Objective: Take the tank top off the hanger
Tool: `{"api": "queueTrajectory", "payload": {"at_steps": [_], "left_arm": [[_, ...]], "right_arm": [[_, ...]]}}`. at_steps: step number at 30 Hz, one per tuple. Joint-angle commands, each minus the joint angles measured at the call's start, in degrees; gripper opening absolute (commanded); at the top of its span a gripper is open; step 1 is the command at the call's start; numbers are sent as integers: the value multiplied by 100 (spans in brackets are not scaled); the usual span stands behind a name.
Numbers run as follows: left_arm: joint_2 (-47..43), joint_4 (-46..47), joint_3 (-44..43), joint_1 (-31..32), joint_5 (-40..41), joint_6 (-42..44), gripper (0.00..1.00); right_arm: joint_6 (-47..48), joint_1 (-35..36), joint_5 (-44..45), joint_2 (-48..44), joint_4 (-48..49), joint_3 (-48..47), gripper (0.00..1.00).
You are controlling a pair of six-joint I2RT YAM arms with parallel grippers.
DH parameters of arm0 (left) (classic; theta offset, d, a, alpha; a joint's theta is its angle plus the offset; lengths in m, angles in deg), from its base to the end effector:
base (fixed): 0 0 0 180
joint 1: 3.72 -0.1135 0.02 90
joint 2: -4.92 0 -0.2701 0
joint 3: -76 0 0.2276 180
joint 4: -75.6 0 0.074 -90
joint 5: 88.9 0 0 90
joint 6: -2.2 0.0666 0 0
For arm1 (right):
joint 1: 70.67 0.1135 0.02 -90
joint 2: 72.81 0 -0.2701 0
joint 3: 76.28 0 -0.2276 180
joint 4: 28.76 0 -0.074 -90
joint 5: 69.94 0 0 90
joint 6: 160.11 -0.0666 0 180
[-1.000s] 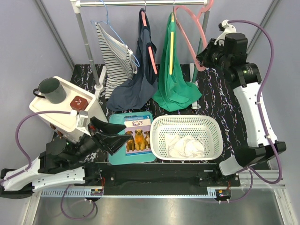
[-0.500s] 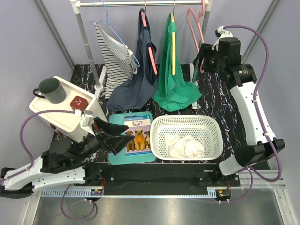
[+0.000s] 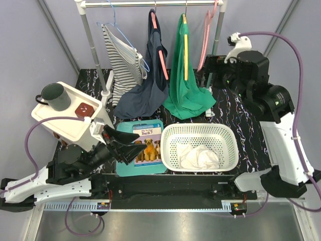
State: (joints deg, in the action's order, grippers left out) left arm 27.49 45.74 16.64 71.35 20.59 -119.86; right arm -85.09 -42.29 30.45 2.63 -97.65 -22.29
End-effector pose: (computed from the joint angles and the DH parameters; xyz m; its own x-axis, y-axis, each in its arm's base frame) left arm 0.0443 -0.0799 0.3700 -0.4119 -0.3976 -0.8199 0.7161 0.4152 -0.5610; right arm 0.2073 0.0983 0.5069 -0.3491 0.1004 -0.9317 -0.2346 0.9532 0.1906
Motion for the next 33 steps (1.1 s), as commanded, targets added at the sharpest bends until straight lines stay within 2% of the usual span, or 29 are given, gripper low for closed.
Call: {"api": "queueTrajectory", "payload": {"at_steps": [1, 4, 7, 10, 13, 16, 21, 22, 23, 27, 28, 31, 33], "left_arm": [[169, 130, -101, 8, 126, 94, 79], [187, 130, -75, 17, 73, -29, 78], [134, 130, -14, 8, 12, -169, 79], [20, 121, 39, 8, -59, -275, 78], [-103, 103, 101, 8, -50, -336, 78], [-191, 86, 153, 8, -33, -345, 78], [-191, 68, 189, 17, -33, -381, 78], [-183, 68, 189, 17, -41, -389, 79], [-183, 68, 189, 8, -50, -398, 78], [-191, 51, 189, 17, -129, -372, 79], [-200, 33, 180, 17, -164, -381, 79], [-218, -28, 180, 17, -243, -381, 79], [-235, -72, 180, 17, -235, -398, 79]], "right_arm": [[425, 957, 980, 891, -509, -1543, 100], [583, 1389, 1437, 1771, -941, -2678, 100], [698, 1433, 1736, 2395, -924, -3252, 100], [865, 1433, 2098, 2992, -880, -3622, 100], [857, 1433, 2432, 3161, -757, -3642, 96], [883, 1433, 2415, 3083, -381, -3238, 85], [900, 1416, 2555, 2985, 42, -2640, 51], [918, 1424, 2573, 2985, 200, -2605, 50], [944, 1407, 2608, 3003, 253, -2587, 49], [735, 1319, 2626, 3143, 333, -2744, 27], [690, 1319, 2626, 3178, 324, -2780, 17], [514, 1319, 2635, 3188, 350, -2894, 2], [444, 1319, 2512, 3170, 368, -3017, 0]]}}
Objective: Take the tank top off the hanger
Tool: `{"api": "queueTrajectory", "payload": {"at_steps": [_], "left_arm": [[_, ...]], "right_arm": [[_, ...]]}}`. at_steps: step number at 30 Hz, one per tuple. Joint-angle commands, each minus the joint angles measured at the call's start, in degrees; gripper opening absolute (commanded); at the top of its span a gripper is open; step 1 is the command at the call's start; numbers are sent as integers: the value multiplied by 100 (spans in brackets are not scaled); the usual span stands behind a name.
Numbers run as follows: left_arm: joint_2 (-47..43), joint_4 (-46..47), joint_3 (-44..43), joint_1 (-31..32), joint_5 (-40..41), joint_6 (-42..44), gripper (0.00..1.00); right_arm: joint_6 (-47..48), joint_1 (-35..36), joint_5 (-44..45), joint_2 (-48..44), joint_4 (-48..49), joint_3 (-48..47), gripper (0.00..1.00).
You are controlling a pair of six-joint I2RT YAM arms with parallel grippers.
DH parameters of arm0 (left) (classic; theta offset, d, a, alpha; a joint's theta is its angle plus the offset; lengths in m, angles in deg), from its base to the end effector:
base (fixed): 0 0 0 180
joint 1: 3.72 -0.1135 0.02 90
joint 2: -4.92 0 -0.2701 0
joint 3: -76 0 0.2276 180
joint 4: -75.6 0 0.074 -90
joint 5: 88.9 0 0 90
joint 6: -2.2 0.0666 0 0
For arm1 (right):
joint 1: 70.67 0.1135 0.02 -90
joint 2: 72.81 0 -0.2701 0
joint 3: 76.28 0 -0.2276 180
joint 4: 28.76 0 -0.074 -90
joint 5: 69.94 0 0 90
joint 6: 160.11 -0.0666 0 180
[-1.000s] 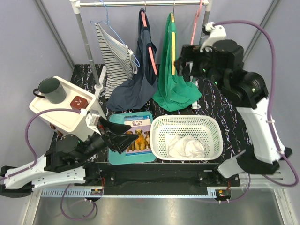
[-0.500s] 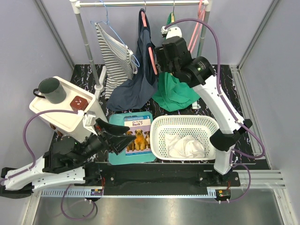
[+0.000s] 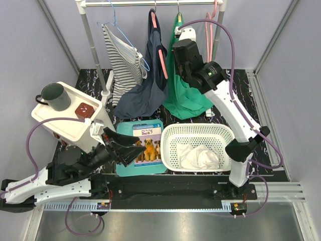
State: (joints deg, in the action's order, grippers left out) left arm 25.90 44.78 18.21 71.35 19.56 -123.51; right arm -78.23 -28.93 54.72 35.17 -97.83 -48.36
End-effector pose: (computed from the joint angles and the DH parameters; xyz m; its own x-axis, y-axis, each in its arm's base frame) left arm 0.0427 -0.0781 0.3609 -0.4658 -0.4021 -0.7883 0.6940 0.3867 -0.6073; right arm 0.3114 0.2271 0.4744 -0.3348 -0.1431 -0.9314 -0.1168 0.9871 -0.1096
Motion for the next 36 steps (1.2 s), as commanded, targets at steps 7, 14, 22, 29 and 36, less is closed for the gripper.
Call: {"api": "queueTrajectory", "payload": {"at_steps": [7, 14, 22, 29, 36], "left_arm": [[-137, -73, -13, 17, 0, -33, 79], [21, -99, -127, 17, 17, 37, 79], [284, -91, -171, 8, 35, -7, 79], [539, 41, -364, 17, -79, 90, 79], [1372, 147, -1197, 8, 26, 756, 80]], "right_arm": [[-269, -16, -29, -313, 412, -533, 0], [-295, 19, -266, -1024, 965, -25, 0], [-172, 19, -1056, -2166, 1519, 1092, 0], [-348, 28, -1681, -3711, 1774, 3066, 0], [-313, 10, -2234, -5321, 1845, 4441, 0]]}}
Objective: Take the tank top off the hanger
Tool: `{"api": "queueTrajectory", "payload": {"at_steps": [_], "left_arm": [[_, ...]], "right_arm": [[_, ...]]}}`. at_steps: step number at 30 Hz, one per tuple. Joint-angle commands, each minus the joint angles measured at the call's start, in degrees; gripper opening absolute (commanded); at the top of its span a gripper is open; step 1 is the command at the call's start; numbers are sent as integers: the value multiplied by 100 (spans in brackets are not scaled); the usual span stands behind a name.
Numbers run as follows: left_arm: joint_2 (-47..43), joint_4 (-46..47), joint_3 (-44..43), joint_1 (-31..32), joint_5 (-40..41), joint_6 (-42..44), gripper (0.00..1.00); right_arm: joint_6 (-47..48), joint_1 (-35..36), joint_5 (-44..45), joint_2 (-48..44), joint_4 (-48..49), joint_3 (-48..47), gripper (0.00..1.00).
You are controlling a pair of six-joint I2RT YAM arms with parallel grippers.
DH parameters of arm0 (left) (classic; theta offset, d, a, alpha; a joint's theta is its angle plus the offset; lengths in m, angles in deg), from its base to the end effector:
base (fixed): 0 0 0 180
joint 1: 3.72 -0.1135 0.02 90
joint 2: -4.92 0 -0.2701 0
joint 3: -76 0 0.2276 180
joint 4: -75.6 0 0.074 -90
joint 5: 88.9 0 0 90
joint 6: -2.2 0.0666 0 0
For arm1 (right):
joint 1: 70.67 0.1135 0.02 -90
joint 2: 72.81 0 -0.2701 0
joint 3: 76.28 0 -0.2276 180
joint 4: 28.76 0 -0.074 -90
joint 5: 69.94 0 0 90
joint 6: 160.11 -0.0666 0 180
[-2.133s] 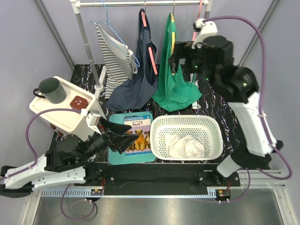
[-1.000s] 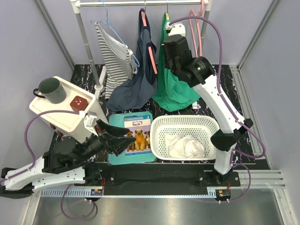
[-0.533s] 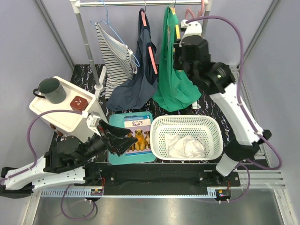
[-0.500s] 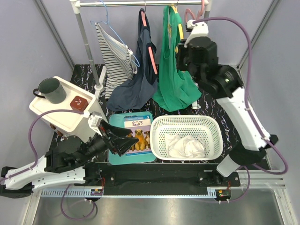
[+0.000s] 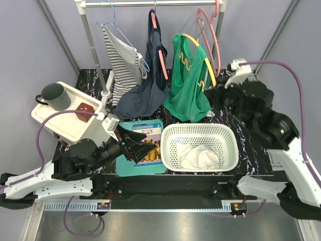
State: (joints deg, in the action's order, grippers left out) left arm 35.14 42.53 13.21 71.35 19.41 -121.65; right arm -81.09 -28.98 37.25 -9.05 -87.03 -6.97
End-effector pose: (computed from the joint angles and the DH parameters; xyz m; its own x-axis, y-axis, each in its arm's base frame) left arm 0.0500 -0.1063 0.3708 -0.4678 -0.2983 -0.8320 0.6934 0.4599 -0.5547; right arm 0.1557 0.1123 0.4950 -0.2240 0.0442 -0.9736 -0.3834 0.9144 0.1297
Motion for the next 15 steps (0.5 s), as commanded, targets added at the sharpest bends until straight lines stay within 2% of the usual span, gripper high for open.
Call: {"api": "queueTrajectory", "payload": {"at_steps": [1, 5, 6, 8, 9, 10, 11, 12, 13, 14, 15], "left_arm": [[572, 389, -847, 8, 102, 668, 80], [1353, 241, -1865, -1, 820, 1292, 83], [1782, -4, -2468, -10, 946, 1510, 83], [2223, -190, -3078, -167, 1008, 1740, 80], [2652, -286, -3646, -264, 1000, 1959, 77], [2865, -331, -3921, -552, 965, 2030, 75], [3084, -523, -4211, -807, 547, 2066, 74], [3548, -664, -4858, -1105, 221, 1944, 73], [3779, -796, -5187, -1683, -113, 1882, 73], [3990, -893, -5486, -1888, -691, 1864, 73], [4375, -955, -5967, -2056, -845, 1934, 73]], "right_arm": [[-35, 23, -549, -1075, 748, 511, 0], [-79, 32, -664, -1901, 590, 917, 0], [-97, 23, -647, -1999, 563, 987, 0], [-185, 32, -612, -2227, 493, 1189, 0], [-220, 32, -620, -2298, 484, 1259, 0], [-290, 32, -629, -2360, 475, 1365, 0], [-325, 32, -612, -2447, 484, 1409, 0], [-378, 23, -620, -2483, 492, 1436, 0], [-448, 23, -603, -2501, 493, 1462, 0], [-492, 14, -629, -2492, 466, 1462, 0], [-510, 23, -681, -2475, 457, 1445, 0]]}}
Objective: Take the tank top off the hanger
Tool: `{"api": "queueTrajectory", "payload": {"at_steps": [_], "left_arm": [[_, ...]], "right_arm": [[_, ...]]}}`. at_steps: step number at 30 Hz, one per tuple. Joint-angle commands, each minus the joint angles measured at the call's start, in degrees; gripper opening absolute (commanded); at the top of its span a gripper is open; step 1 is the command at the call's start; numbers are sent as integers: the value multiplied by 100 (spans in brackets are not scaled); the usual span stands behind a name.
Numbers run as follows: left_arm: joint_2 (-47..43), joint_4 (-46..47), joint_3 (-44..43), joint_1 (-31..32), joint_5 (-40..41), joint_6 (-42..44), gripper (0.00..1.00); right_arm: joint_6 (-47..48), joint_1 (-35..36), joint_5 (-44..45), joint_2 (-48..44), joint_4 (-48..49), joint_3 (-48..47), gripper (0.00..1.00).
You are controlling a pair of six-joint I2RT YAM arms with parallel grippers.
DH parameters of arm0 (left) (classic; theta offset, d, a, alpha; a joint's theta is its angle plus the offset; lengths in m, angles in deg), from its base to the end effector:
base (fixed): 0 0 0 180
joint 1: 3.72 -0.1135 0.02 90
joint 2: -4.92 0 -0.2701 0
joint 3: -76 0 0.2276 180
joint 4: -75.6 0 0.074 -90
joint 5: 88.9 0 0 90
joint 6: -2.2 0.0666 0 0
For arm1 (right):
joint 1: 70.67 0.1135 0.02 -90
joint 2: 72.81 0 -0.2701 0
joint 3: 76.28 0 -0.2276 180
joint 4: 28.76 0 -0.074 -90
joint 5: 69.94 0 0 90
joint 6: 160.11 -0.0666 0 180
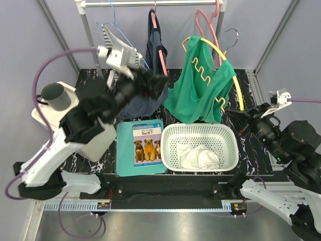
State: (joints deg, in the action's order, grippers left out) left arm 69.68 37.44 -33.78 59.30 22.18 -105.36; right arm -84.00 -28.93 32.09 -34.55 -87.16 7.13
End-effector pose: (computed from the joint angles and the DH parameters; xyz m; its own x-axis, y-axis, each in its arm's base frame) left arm 0.1125 -0.1681 0.5351 -0.1503 -0.3252 -0.9336 0.6547 0.6749 -0.3405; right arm 0.0589 0.0339 0.4743 -0.1199 0.2077 -0.9708 -0.4809 0.8433 0.2398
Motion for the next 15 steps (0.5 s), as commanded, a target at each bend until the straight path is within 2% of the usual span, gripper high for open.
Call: {"api": "queueTrajectory", "payload": {"at_steps": [1, 3, 6, 8, 9, 10, 15], "left_arm": [[1091, -446, -1447, -1045, -1159, 350, 73], [1494, -350, -1842, -1169, -1343, 612, 75], [1820, 19, -1932, -1213, -1309, 1060, 75], [1935, 142, -1949, -1231, -1124, 1123, 69], [2032, 169, -1958, -1249, -1115, 1202, 59], [2059, 221, -1924, -1249, -993, 1237, 56], [2340, 511, -1844, -1258, -579, 1378, 53]], "right_arm": [[-272, 19, -201, 76, 479, 44, 0], [-307, 28, -245, 94, 488, 35, 0], [-360, 19, -263, 103, 479, 0, 0], [-395, 19, -298, 103, 497, -18, 0], [-404, 28, -359, 103, 497, -35, 0], [-439, 19, -377, 103, 497, -44, 0], [-527, 19, -614, 68, 488, -27, 0]]}}
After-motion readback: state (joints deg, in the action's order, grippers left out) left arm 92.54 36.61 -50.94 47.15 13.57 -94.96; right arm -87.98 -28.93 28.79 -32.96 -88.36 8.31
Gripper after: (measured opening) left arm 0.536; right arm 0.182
